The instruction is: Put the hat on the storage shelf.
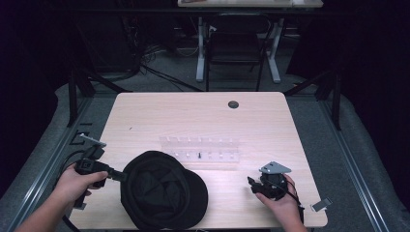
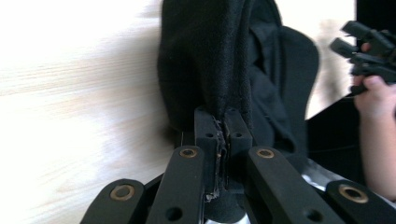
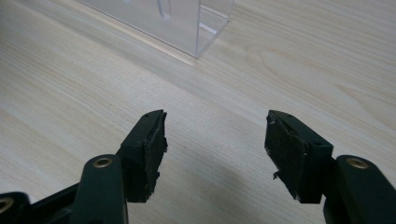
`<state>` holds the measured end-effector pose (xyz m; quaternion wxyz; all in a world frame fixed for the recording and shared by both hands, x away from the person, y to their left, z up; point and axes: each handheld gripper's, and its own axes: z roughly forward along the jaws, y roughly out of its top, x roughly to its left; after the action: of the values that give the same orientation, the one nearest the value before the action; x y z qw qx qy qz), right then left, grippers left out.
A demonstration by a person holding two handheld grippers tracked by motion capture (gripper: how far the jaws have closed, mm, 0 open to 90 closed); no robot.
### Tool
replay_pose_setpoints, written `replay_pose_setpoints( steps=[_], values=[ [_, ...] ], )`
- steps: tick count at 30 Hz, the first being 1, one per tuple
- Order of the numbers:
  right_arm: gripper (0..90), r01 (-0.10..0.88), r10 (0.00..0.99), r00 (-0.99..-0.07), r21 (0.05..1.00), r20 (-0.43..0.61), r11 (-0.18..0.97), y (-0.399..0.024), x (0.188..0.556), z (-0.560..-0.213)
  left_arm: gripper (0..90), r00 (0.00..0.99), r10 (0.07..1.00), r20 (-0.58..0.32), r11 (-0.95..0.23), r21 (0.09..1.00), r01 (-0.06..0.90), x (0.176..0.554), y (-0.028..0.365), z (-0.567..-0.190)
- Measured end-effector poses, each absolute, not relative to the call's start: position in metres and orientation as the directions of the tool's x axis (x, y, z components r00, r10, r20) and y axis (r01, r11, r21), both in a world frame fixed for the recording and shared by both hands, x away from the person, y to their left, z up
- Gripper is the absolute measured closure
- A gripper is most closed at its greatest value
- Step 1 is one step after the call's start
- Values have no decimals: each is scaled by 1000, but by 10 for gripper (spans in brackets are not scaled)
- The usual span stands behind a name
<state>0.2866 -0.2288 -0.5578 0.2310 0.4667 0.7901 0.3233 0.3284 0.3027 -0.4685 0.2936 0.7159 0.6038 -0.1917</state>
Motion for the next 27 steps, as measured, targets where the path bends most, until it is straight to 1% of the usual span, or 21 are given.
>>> replay_pose_setpoints(
  steps=[4, 12, 21, 27],
  values=[
    [378, 591, 887, -458, 726, -58, 353, -229, 288, -559, 876, 185, 729, -659, -83, 183, 980, 327, 303, -461],
    [377, 593, 888, -457, 727, -51, 346, -229, 289, -560, 876, 168, 719, -675, -65, 176, 982, 326, 305, -449],
    [376, 593, 889, -456, 728, -49, 344, -229, 289, -560, 878, 143, 663, -735, -35, 161, 986, 322, 301, -428],
    [376, 593, 889, -456, 726, -53, 348, -230, 289, -560, 880, 167, 632, -757, -33, 189, 981, 322, 295, -412]
  ],
)
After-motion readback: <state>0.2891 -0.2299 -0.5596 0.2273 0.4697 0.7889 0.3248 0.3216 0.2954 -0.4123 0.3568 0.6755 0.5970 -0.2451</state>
